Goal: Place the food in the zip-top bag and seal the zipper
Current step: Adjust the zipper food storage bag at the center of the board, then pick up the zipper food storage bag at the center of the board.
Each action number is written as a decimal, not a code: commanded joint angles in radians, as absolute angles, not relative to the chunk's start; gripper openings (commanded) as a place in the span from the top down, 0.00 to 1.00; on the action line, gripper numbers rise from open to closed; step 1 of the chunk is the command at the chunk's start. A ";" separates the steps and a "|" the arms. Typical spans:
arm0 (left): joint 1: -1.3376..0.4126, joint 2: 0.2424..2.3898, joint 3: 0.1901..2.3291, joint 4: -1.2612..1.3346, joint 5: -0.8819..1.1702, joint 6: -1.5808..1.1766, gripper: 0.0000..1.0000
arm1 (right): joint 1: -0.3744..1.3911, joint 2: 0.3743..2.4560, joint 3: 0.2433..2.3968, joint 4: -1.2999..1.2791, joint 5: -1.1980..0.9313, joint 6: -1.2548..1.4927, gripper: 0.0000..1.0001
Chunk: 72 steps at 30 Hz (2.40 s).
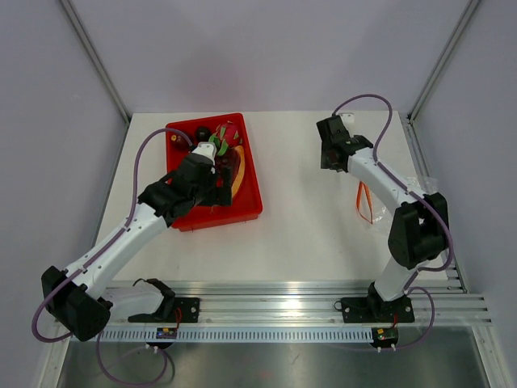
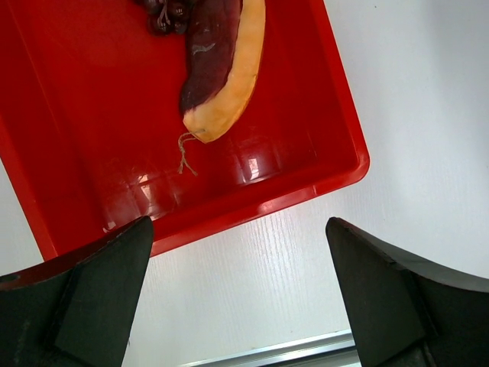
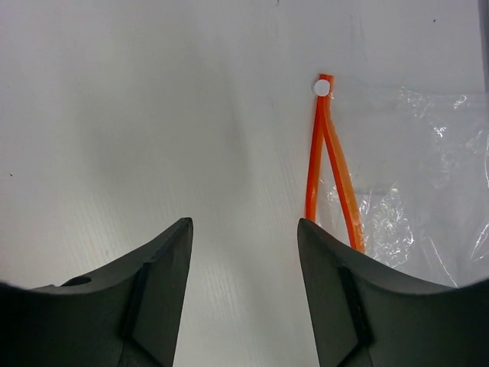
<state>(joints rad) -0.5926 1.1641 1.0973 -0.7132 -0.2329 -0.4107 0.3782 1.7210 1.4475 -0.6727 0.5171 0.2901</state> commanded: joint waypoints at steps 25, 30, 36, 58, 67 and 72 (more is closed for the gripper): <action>-0.594 1.224 1.114 -0.644 -0.201 -0.347 0.01 | 0.170 1.834 1.307 -0.680 0.598 0.100 0.40; -0.595 1.218 1.111 -0.646 -0.199 -0.341 0.01 | 0.158 1.914 1.420 -0.649 0.635 0.046 0.68; -0.594 1.212 1.094 -0.629 -0.180 -0.348 0.01 | 0.199 1.956 1.558 -0.526 0.643 -0.093 1.00; -0.650 1.479 1.347 -0.388 0.166 -0.738 0.04 | 0.290 1.493 1.264 -0.351 -0.103 0.526 1.00; -0.661 1.569 1.368 -0.380 0.196 -0.744 0.07 | 0.316 1.405 1.232 -0.459 -0.100 0.577 1.00; -0.588 1.551 1.394 -0.439 0.146 -0.707 0.07 | 0.330 1.353 1.217 -0.508 -0.117 0.632 1.00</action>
